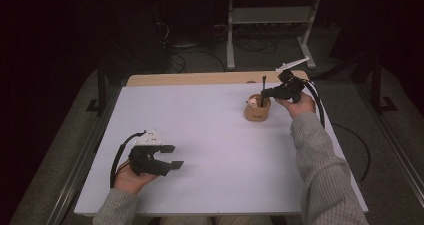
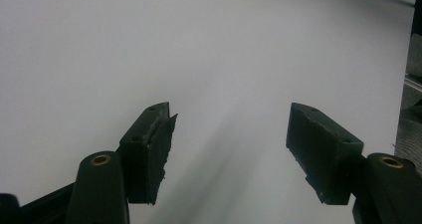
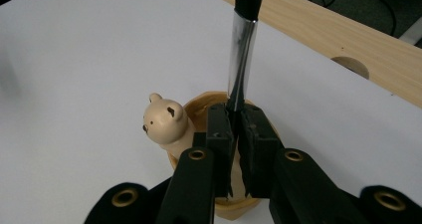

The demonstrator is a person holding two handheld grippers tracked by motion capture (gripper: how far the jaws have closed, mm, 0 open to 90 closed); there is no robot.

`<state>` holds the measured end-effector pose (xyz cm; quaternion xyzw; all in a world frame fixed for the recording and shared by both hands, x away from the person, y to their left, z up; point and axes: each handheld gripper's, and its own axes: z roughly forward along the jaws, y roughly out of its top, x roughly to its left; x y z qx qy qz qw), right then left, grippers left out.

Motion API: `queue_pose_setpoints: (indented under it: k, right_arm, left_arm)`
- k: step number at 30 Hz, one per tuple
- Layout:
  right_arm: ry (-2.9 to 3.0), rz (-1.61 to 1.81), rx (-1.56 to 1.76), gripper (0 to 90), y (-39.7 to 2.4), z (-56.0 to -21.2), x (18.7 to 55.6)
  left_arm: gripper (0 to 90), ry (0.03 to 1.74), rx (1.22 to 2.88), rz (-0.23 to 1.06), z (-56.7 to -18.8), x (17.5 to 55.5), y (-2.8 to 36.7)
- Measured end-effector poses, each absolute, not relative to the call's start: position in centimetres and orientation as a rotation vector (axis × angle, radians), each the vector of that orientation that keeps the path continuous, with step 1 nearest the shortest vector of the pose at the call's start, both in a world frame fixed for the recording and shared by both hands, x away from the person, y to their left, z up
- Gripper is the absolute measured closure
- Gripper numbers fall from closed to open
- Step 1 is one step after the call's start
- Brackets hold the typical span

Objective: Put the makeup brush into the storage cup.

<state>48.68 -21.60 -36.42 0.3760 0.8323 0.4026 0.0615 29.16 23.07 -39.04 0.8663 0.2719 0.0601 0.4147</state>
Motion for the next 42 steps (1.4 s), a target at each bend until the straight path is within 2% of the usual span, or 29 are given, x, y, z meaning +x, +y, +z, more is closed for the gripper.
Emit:
queue_pose_setpoints:
  k: [11,26,42]
  right_arm:
    - [2.504,1.178,1.135,80.5,-21.7,-37.0,48.4]
    - [2.461,1.228,1.141,67.3,-22.7,-36.5,46.9]
    - [2.447,1.273,1.095,60.0,-22.6,-36.3,44.9]
  left_arm:
    - [33.6,0.684,2.175,0.148,-39.0,29.1,23.0]
    - [32.6,0.681,2.18,0.15,-39.2,29.2,22.7]
    - [30.4,0.698,2.177,0.172,-39.1,29.4,22.9]
